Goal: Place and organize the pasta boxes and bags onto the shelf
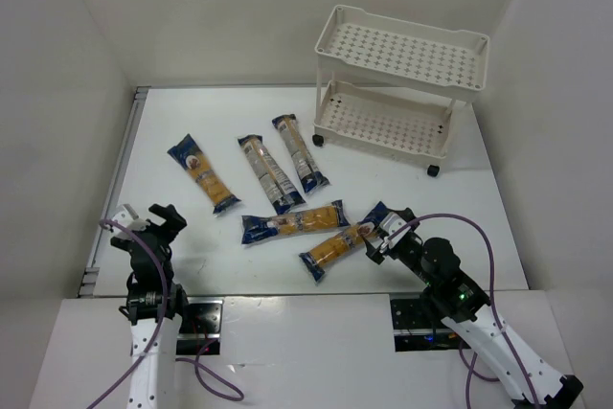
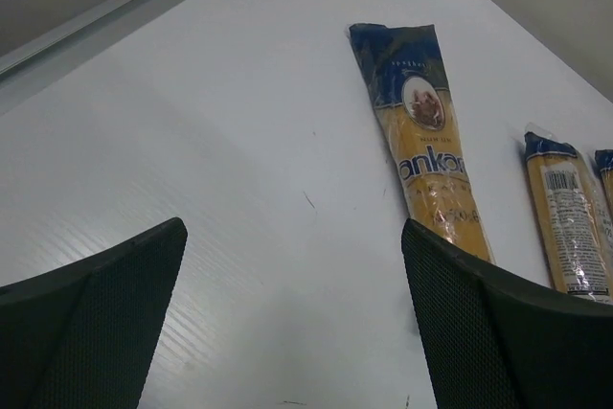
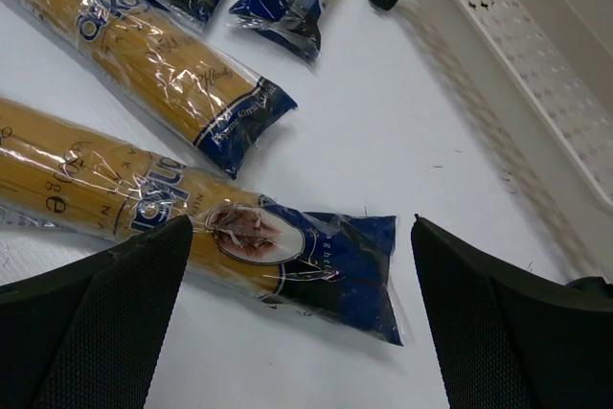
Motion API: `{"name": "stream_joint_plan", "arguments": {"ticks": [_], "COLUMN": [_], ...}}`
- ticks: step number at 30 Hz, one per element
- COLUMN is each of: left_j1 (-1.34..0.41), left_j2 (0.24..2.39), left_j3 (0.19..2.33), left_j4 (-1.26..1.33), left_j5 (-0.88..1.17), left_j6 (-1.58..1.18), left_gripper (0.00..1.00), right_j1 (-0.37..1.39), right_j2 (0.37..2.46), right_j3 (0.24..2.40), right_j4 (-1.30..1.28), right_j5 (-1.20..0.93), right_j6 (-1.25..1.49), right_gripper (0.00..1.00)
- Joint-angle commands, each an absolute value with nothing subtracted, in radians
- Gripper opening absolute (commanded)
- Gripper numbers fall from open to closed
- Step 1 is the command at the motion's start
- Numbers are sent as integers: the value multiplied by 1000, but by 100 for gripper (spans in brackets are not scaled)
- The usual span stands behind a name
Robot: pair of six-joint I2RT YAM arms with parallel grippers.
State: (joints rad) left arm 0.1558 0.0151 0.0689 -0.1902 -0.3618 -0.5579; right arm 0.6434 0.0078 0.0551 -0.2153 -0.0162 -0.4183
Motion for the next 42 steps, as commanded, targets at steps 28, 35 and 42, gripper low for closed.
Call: {"name": "stream_joint_plan", "arguments": {"ticks": [28,35,42], "left_j1": [161,161,161], "left_j2": [0,579,850], "left_j3": [244,638,905], "left_j4": [-152,-285,-566], "left_j5": [117,-167,-64], "left_j6": [1068,575,296], "left_gripper": [100,100,100], "right_j1": [643,643,723], "right_j2": [141,958,1143], "right_j3": [384,872,965], "right_j4": [-391,-547,-603], "right_j5": [127,217,-116], "right_j6": [-971,-687,-623], "right_gripper": [100,100,99]}}
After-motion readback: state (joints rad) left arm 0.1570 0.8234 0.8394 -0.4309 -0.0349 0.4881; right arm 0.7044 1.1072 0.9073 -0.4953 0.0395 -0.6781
